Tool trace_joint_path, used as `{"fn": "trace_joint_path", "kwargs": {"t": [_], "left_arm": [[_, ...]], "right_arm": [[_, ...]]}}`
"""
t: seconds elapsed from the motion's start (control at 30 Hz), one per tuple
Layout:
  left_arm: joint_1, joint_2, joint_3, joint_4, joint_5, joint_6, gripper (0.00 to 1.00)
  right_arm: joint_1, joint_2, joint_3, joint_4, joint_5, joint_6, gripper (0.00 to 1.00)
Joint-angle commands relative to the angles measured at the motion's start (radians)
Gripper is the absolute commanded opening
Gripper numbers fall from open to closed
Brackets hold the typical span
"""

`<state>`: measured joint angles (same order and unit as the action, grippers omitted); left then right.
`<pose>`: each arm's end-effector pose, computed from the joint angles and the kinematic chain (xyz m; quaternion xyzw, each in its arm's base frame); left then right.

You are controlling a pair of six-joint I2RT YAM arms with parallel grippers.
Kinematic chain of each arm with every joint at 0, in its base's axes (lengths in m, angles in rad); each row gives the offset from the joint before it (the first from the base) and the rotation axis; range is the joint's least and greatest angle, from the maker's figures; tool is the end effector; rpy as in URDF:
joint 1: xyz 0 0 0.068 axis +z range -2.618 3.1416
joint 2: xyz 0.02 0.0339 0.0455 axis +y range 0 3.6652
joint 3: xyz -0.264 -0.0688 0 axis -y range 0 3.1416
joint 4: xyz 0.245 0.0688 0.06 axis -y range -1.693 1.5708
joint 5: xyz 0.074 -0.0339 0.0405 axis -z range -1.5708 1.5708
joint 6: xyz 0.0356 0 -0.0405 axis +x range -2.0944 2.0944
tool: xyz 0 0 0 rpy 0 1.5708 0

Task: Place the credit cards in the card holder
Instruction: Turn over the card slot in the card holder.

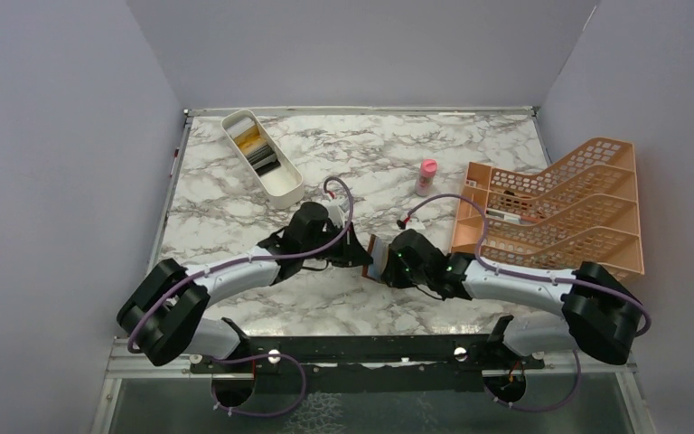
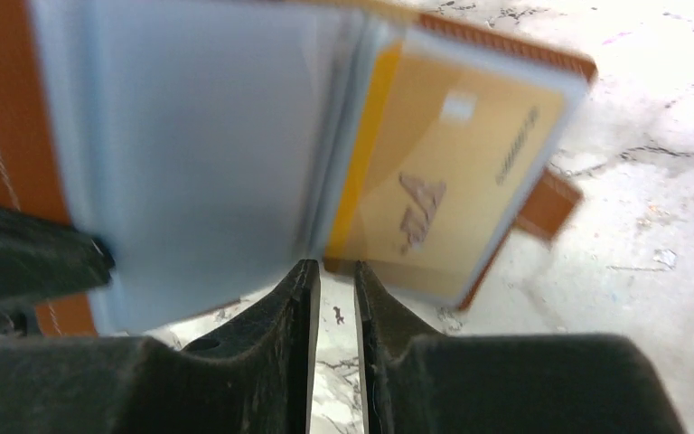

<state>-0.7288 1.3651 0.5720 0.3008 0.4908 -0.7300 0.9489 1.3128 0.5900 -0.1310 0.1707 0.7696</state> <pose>0.1929 -0.1947 0.1896 0.1243 0.8325 -0.4874 0.2324 0.1492 0.1978 0.1695 -0.0537 0.9319 0.2126 0.2887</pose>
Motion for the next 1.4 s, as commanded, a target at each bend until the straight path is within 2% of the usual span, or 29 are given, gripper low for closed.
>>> {"fn": "trace_joint_path", "kwargs": {"t": [0.0, 0.13, 0.27, 0.4, 0.6, 0.8, 0.93, 1.13, 1.37], "left_arm": [[-0.004, -0.091, 0.120, -0.290, -0.150, 0.166, 0.00], [-0.004, -0.119, 0.179, -0.464, -0.239, 0.212, 0.00], [-0.004, -0.085, 0.236, -0.574, -0.247, 0.246, 0.00], [-0.005, -0.049, 0.276, -0.608, -0.228, 0.253, 0.00], [-0.012, 0.014, 0.353, -0.711, -0.328, 0.282, 0.00], [-0.036, 0.055, 0.409, -0.734, -0.338, 0.285, 0.00], [-0.063, 0.099, 0.461, -0.817, -0.443, 0.302, 0.00], [-0.081, 0.135, 0.507, -0.830, -0.451, 0.301, 0.00], [-0.098, 0.201, 0.568, -0.854, -0.434, 0.285, 0.00]], "right_arm": [[0.000, -0.085, 0.039, -0.111, 0.023, -0.019, 0.26], [0.000, -0.132, 0.050, -0.166, 0.087, -0.025, 0.26], [-0.001, -0.134, 0.047, -0.165, 0.117, -0.033, 0.26], [-0.002, -0.107, 0.051, -0.148, 0.138, -0.032, 0.25], [-0.027, -0.069, 0.021, -0.059, 0.172, -0.047, 0.23], [-0.035, -0.024, 0.044, -0.014, 0.177, -0.049, 0.23], [-0.035, -0.071, 0.014, 0.025, 0.217, -0.036, 0.24], [-0.035, -0.156, -0.007, 0.024, 0.227, -0.015, 0.26], [-0.035, -0.193, -0.028, 0.009, 0.162, 0.014, 0.27]]}}
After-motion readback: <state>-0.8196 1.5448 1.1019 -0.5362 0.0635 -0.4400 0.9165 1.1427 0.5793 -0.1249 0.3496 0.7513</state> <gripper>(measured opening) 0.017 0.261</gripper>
